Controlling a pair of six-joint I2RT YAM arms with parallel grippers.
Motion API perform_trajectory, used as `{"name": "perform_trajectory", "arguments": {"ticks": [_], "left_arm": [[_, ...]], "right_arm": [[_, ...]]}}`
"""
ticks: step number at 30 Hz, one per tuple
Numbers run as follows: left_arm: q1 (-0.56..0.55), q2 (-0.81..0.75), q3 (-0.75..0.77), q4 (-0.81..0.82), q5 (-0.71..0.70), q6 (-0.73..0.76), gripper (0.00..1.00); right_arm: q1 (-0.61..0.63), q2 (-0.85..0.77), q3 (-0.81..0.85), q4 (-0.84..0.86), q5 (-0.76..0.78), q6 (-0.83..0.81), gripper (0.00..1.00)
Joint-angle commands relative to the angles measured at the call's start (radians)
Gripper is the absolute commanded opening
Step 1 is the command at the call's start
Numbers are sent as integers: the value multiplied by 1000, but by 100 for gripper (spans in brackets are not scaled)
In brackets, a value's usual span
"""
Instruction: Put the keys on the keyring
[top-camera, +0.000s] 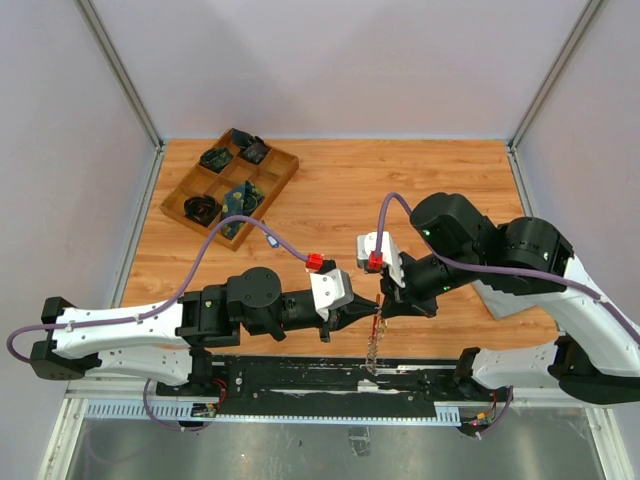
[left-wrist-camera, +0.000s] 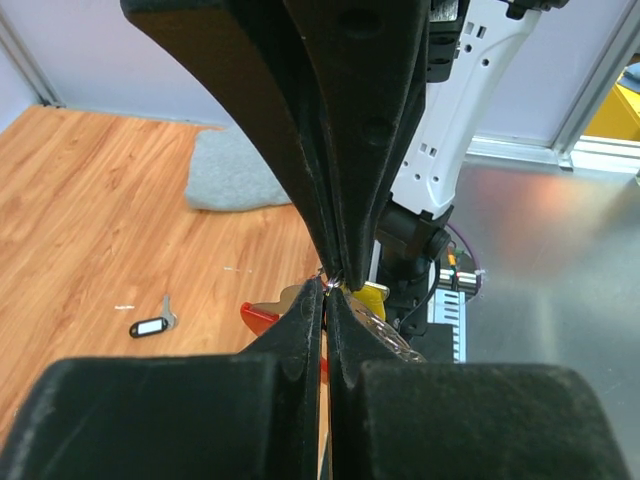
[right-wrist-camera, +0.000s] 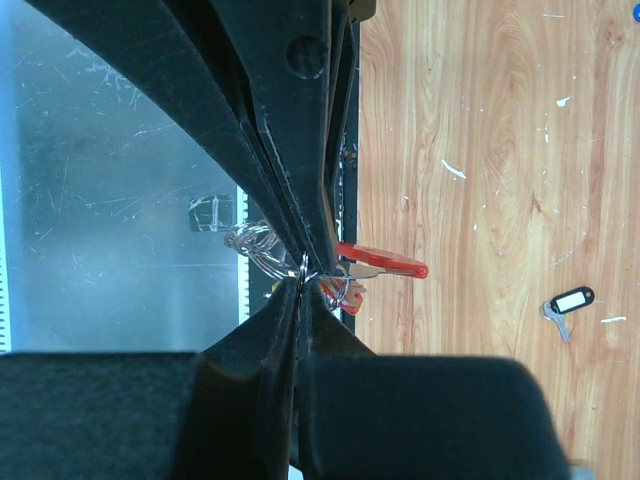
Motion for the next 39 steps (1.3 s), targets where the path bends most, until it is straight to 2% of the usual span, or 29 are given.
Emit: {"name": "perform_trajectory", "arguments": {"ticks": [1, 5, 11, 15, 21, 27, 31, 34, 39], "left_arm": [[3, 2, 34, 15, 18, 5, 0], [3, -31, -1, 69, -15, -7, 0], [3, -86, -58, 130, -46, -33, 0], [3, -129, -93, 159, -66, -50, 1], [3, -201, -152, 236, -103, -67, 0], [3, -258, -200, 338, -128, -76, 0], [3, -301, -240, 415, -160, -91, 1], [3, -312, -249, 431, -165, -93, 0], [3, -308, -248, 439, -157, -95, 0]], "right_arm": [[16, -27, -14, 47, 14, 8, 1], [16, -61, -44, 112, 40, 39, 1], [16, -174, -135, 281, 118, 108, 25], [16, -301, -272, 466, 210, 177, 33], [16, -427, -453, 704, 180, 288, 30], [16, -405, -491, 773, 93, 335, 26], [16, -408, -512, 811, 81, 347, 34], [16, -408, -525, 835, 69, 359, 35], [16, -398, -543, 887, 34, 376, 30]]}}
